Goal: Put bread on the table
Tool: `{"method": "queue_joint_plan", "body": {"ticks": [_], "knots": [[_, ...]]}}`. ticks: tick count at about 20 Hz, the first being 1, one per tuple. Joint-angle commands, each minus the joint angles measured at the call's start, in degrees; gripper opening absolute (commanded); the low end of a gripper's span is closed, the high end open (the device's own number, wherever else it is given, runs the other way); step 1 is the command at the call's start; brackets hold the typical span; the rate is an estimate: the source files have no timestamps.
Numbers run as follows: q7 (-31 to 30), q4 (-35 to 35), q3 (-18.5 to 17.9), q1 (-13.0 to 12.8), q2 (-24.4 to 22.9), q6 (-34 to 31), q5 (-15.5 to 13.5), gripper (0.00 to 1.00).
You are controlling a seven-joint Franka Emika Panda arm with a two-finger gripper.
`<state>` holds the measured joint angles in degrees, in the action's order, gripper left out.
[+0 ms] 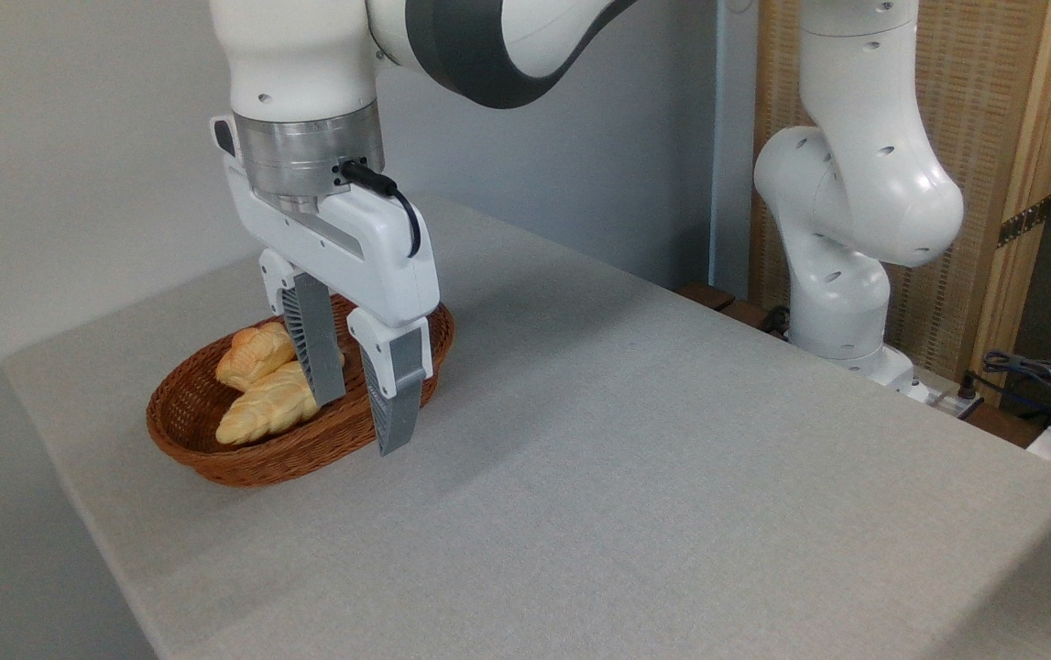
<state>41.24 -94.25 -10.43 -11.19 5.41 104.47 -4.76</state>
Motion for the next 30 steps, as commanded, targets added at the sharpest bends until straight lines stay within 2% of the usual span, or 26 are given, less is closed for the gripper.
{"method": "queue_joint_plan", "body": {"ticks": [1, 26, 29, 30], "knots": [[0.3, -0.2, -0.9, -0.7, -0.6, -0.8, 0.0, 1.0], [0.2, -0.3, -0.8, -0.7, -0.4, -0.8, -0.1, 1.0], [0.0, -0.4, -0.3, -1.0, 0.0, -0.4, -0.8, 1.0], [-0.2, -0.5, -0.2, -1.2, 0.0, -0.1, -2.3, 1.0]]}}
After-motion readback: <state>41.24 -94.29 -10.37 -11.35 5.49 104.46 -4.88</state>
